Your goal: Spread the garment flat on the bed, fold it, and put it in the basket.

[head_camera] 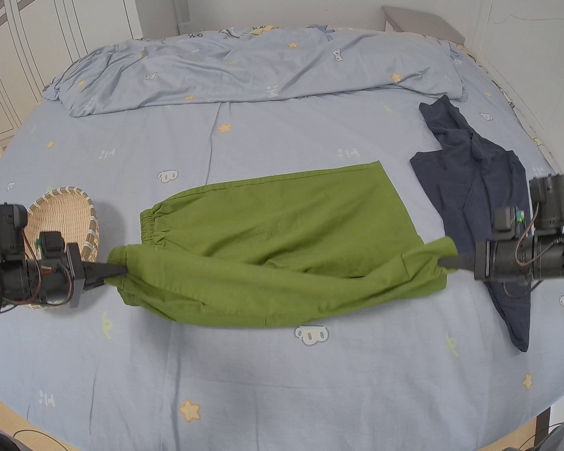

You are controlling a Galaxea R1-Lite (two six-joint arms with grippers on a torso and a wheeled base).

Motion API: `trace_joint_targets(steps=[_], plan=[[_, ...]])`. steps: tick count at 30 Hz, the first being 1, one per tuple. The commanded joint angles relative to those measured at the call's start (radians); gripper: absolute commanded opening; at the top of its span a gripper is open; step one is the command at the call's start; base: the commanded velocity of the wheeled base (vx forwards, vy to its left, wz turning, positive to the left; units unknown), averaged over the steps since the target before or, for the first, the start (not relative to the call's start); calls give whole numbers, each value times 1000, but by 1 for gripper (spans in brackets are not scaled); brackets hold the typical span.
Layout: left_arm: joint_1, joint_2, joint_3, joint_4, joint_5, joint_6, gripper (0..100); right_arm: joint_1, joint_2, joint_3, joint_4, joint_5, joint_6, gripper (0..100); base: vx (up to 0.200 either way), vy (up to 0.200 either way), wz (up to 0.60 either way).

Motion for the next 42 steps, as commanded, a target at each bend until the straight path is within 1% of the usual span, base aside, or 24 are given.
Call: trace_joint_targets(steps=[1, 3, 4, 5, 7, 8, 9, 10, 21, 22, 29, 34, 39, 42], plan=[[-11, 22, -268, 143, 22, -55, 0, 2, 21, -345, 222, -18, 2, 0, 0, 0, 0], [-11, 26, -319, 183, 25, -78, 0, 2, 41, -396, 247, -18, 7, 0, 0, 0, 0], [-11, 26, -319, 183, 25, -78, 0, 2, 41, -396, 247, -18, 7, 0, 0, 0, 0], [-8, 35, -377, 247, 26, -88, 0, 2, 64, -448, 273, -18, 8, 0, 0, 0, 0], [-6, 46, -421, 313, 26, -88, 0, 4, 82, -488, 302, -16, 21, 0, 0, 0, 0], [-6, 46, -424, 318, 26, -88, 0, 4, 84, -491, 304, -16, 21, 0, 0, 0, 0], [-6, 45, -441, 362, 26, -83, 0, 4, 90, -518, 330, -16, 34, 0, 0, 0, 0], [-6, 45, -443, 370, 26, -81, 0, 5, 91, -529, 339, -15, 39, 0, 0, 0, 0], [-8, 86, -458, 328, 28, -78, 0, 10, 154, -620, 351, -16, 47, 0, 0, 0, 0], [-5, 109, -477, 328, 28, -78, 0, 11, 185, -652, 353, -16, 47, 0, 0, 0, 0], [23, 181, -507, 299, 26, -74, 0, 4, 223, -733, 362, -18, 48, 0, 0, 0, 0], [26, 197, -506, 285, 26, -66, 0, 19, 211, -773, 413, -21, 54, 0, 0, 0, 0], [25, 197, -498, 285, 26, -48, 0, 42, 154, -785, 433, -22, 56, 0, 0, 0, 0], [26, 192, -486, 292, 26, -48, 0, 67, 107, -782, 474, -22, 56, 0, 0, 0, 0]])
